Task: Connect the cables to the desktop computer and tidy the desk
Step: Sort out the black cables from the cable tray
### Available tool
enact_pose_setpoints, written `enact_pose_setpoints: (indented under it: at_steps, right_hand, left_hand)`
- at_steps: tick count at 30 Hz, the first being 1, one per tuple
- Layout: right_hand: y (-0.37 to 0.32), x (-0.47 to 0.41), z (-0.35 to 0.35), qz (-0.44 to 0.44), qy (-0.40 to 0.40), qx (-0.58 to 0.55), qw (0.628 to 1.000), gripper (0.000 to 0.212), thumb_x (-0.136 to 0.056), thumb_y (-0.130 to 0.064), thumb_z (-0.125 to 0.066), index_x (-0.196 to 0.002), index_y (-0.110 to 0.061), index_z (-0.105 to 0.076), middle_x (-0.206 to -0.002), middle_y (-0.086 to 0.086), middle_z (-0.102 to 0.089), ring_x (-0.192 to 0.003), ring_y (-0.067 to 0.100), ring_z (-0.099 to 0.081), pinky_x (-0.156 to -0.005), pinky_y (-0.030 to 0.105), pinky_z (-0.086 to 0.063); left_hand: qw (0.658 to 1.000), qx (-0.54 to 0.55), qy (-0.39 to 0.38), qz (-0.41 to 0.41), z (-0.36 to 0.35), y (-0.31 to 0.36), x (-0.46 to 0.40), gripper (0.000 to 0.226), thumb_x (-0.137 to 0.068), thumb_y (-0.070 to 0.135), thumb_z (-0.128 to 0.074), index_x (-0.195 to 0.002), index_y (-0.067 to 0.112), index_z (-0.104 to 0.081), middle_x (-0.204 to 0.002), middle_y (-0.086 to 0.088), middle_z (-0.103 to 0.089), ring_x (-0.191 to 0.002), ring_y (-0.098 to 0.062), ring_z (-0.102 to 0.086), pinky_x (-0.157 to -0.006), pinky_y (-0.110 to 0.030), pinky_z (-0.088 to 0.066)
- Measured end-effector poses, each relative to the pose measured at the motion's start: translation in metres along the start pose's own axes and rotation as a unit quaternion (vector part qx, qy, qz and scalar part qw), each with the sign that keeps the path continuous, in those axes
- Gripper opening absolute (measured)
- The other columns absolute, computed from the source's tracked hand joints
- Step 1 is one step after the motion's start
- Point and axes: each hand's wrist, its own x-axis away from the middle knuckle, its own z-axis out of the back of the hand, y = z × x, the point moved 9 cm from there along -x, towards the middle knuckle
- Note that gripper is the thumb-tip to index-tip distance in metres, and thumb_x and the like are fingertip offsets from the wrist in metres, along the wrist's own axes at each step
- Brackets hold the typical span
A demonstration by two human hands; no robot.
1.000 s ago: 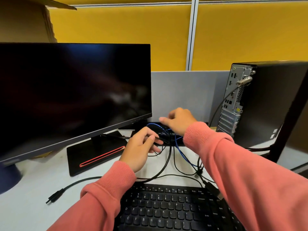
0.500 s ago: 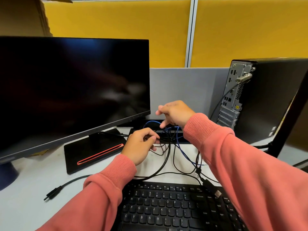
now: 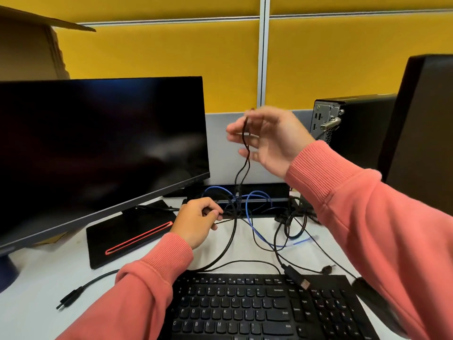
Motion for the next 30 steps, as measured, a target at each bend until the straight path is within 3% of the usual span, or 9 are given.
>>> enact_pose_setpoints:
  at_steps: [2,5,8,12,16,20,24,27,30]
  right_hand:
    - [-0.019,0.001,0.003,0.011,0.031,-0.052,0.998,0.029,-0.100,-0.030,-0.049,-0.077,-0.016,-0.060,-0.072,0.003,-0.065,-0.070,0.017,-0.066,-0.076,0.034,-0.045]
    - [-0.041,0.002,0.005,0.059,0.076,0.017,0.995,0.028,-0.108,-0.014,-0.036,-0.113,-0.006,-0.063,-0.054,0.004,-0.055,-0.048,0.018,-0.060,-0.063,0.031,-0.051]
    - [-0.046,0.008,-0.001,0.079,0.055,0.128,0.987,0.036,-0.106,-0.008,-0.035,-0.122,-0.018,-0.066,-0.068,0.006,-0.067,-0.070,0.020,-0.069,-0.074,0.036,-0.046]
    - [-0.050,0.013,-0.002,0.090,0.040,0.187,0.977,0.042,-0.097,0.002,-0.042,-0.104,-0.021,-0.076,-0.087,0.000,-0.074,-0.092,0.016,-0.065,-0.083,0.038,-0.041]
    - [-0.037,0.016,0.011,0.025,0.069,0.210,0.975,0.032,-0.098,-0.006,-0.046,-0.091,-0.019,-0.075,-0.087,0.000,-0.070,-0.089,0.018,-0.061,-0.076,0.033,-0.042]
    - [-0.011,0.019,0.031,-0.049,0.113,0.239,0.963,0.024,-0.103,-0.023,-0.049,-0.098,-0.018,-0.072,-0.093,0.005,-0.065,-0.084,0.021,-0.059,-0.075,0.035,-0.046]
    - [0.027,0.018,0.064,-0.087,0.188,0.234,0.950,0.023,-0.104,-0.025,-0.048,-0.108,-0.015,-0.068,-0.096,0.010,-0.065,-0.079,0.023,-0.061,-0.075,0.037,-0.054]
    - [0.073,0.019,0.087,-0.150,0.222,0.221,0.938,0.018,-0.102,-0.020,-0.051,-0.108,-0.005,-0.060,-0.083,0.014,-0.060,-0.067,0.025,-0.060,-0.066,0.035,-0.056]
    - [0.118,0.026,0.100,-0.260,0.159,0.386,0.871,0.024,-0.092,-0.011,-0.056,-0.112,0.001,-0.061,-0.084,0.015,-0.059,-0.078,0.031,-0.065,-0.067,0.034,-0.057]
  left_hand:
    - [1.000,-0.008,0.006,0.006,0.002,0.000,0.001,0.023,-0.097,0.005,-0.058,-0.087,0.020,-0.073,-0.081,0.000,-0.076,-0.063,-0.011,-0.071,-0.062,-0.018,-0.046]
    - [1.000,-0.014,0.017,0.018,0.006,0.001,0.003,0.023,-0.097,0.005,-0.058,-0.086,0.019,-0.073,-0.078,0.000,-0.076,-0.059,-0.009,-0.069,-0.059,-0.018,-0.045]
    - [0.999,-0.015,0.030,0.022,0.013,0.006,0.006,0.023,-0.097,0.004,-0.057,-0.087,0.018,-0.073,-0.078,-0.002,-0.076,-0.058,-0.009,-0.068,-0.054,-0.015,-0.045]
    - [0.999,-0.009,0.046,0.026,0.021,0.009,0.009,0.024,-0.097,0.004,-0.056,-0.087,0.018,-0.073,-0.078,-0.002,-0.075,-0.057,-0.009,-0.066,-0.053,-0.014,-0.045]
    - [0.996,0.012,0.088,0.019,0.036,0.014,0.014,0.025,-0.098,0.002,-0.054,-0.086,0.016,-0.072,-0.078,-0.004,-0.075,-0.055,-0.011,-0.065,-0.050,-0.014,-0.045]
    - [0.987,0.080,0.142,0.006,0.054,0.022,0.022,0.022,-0.101,0.004,-0.051,-0.090,0.012,-0.069,-0.081,-0.007,-0.075,-0.059,-0.013,-0.065,-0.044,-0.015,-0.043]
    - [0.976,0.120,0.177,-0.049,0.066,0.037,0.033,0.021,-0.103,0.004,-0.051,-0.096,0.012,-0.069,-0.083,-0.003,-0.076,-0.068,-0.010,-0.071,-0.062,-0.020,-0.056]
    - [0.965,0.153,0.201,-0.078,0.074,0.046,0.040,0.022,-0.104,0.004,-0.049,-0.099,0.012,-0.069,-0.085,-0.003,-0.077,-0.078,-0.012,-0.074,-0.070,-0.019,-0.058]
    - [0.952,0.206,0.205,-0.094,0.079,0.053,0.041,0.022,-0.104,0.002,-0.049,-0.101,0.010,-0.069,-0.086,-0.005,-0.078,-0.081,-0.016,-0.075,-0.076,-0.025,-0.061]
